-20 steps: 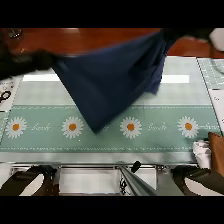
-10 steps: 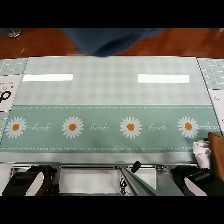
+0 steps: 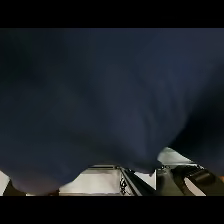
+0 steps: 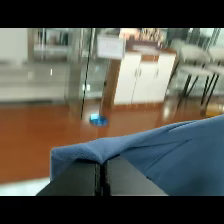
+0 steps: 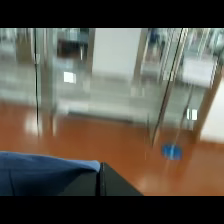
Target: Fold the shirts.
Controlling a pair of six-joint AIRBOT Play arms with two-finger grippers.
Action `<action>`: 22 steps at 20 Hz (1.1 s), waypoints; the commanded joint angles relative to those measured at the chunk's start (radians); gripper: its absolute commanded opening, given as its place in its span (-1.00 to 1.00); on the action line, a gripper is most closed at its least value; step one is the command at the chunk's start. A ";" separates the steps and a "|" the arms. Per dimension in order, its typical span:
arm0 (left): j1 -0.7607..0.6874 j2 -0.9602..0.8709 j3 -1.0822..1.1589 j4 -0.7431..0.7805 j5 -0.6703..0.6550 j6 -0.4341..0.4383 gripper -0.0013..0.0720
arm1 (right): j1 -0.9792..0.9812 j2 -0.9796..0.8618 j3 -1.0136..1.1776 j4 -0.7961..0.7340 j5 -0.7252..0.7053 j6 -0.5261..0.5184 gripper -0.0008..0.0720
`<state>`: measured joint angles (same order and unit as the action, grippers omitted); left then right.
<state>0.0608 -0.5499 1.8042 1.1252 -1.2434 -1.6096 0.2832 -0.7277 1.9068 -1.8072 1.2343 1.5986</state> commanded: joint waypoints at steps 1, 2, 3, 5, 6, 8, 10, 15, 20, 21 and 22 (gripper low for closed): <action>0.001 -0.006 -0.077 0.031 -0.200 -0.087 -0.88 | -0.001 -0.092 0.001 0.011 0.240 -0.043 -0.92; 0.001 -0.005 -0.135 0.031 -0.229 -0.088 -0.87 | -0.001 -0.137 0.000 0.022 0.286 -0.065 -0.92; 0.001 -0.005 -0.196 0.031 -0.246 -0.087 -0.87 | -0.001 -0.193 -0.001 0.026 0.315 -0.083 -0.93; 0.001 -0.005 -0.341 0.031 -0.245 -0.075 -0.87 | -0.001 -0.313 -0.002 0.026 0.311 -0.119 -0.92; 0.001 -0.007 -0.428 0.031 -0.224 -0.063 -0.87 | -0.001 -0.376 -0.002 0.026 0.289 -0.134 -0.92; 0.001 -0.022 -0.610 0.030 -0.141 -0.053 -0.87 | -0.001 -0.518 -0.002 0.029 0.220 -0.141 -0.92; 0.001 -0.055 -0.793 0.027 0.025 -0.052 -0.87 | -0.001 -0.653 -0.002 0.037 0.142 -0.133 -0.92; -0.011 -0.284 -0.995 0.027 0.460 -0.053 -0.87 | -0.011 -0.933 -0.002 0.026 -0.026 -0.044 -0.93; -0.115 -0.544 -0.993 -0.003 0.738 0.003 -0.87 | -0.090 -1.046 -0.002 0.146 -0.032 0.003 -0.93; -0.133 -0.587 -0.993 -0.003 0.758 0.004 -0.87 | -0.107 -1.054 -0.002 0.172 -0.031 0.003 -0.93; -0.146 -0.629 -0.993 -0.003 0.760 0.004 -0.87 | -0.125 -1.060 -0.002 0.208 -0.024 0.003 -0.93</action>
<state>-0.0387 -1.0527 0.8223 1.1332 -0.6121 -1.6272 0.2001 -1.7424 1.9045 -1.6894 1.2175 1.5841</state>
